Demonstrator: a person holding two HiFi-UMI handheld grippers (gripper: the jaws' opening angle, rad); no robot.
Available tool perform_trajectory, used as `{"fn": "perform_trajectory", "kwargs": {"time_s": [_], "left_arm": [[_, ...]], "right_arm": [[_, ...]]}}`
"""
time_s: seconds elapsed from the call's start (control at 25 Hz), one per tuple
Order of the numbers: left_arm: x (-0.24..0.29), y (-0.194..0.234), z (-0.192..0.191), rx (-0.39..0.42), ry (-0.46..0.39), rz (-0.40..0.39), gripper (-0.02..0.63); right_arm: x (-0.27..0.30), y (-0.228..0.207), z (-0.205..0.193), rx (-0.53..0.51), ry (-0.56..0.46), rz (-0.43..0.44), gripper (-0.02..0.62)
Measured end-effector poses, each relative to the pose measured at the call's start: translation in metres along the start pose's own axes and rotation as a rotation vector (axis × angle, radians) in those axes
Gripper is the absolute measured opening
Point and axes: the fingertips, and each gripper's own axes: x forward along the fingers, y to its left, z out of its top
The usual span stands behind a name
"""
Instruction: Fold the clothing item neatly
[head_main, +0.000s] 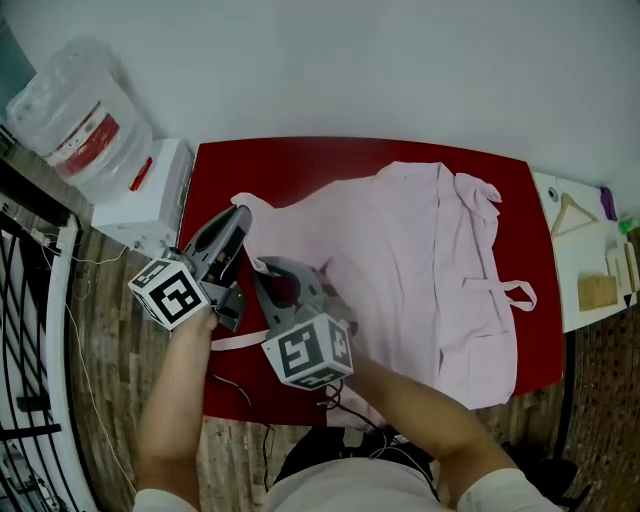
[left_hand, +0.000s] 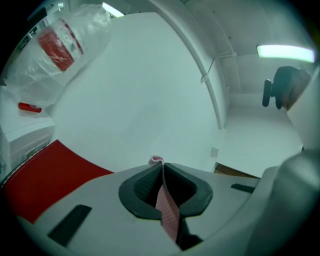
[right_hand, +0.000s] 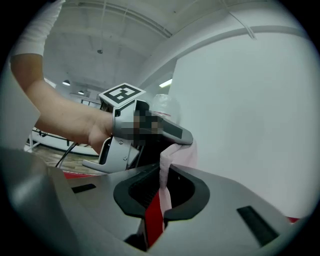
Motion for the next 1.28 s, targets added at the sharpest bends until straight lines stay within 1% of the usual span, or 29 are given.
{"fn": "perform_trajectory", "kwargs": {"time_s": [0.24,0.56,0.84,1.12,1.28], "left_arm": [[0.029,-0.03,0.004,0.027,0.011,-0.057,0.017],[0.076,-0.074,-0.01,0.066,0.061,-0.12,0.017],[0.119,-0.106,-0.037,0.125,0.138,-0.153,0.017],[0.157,-0.126,-0.07,0.133,0.195,-0.161,0.017],[0.181,-0.139,-0.096,0.149,0.24,-0.171,0.017]], "right_arm": [[-0.021,-0.028,0.006,0.009,-0.008,-0.062,0.038],[-0.057,-0.071,-0.005,0.037,-0.005,-0.141,0.038],[-0.09,-0.105,-0.026,0.093,0.012,-0.192,0.038],[-0.119,-0.136,-0.053,0.147,0.032,-0.221,0.038],[-0.138,-0.153,-0.074,0.182,0.049,-0.24,0.038]]}}
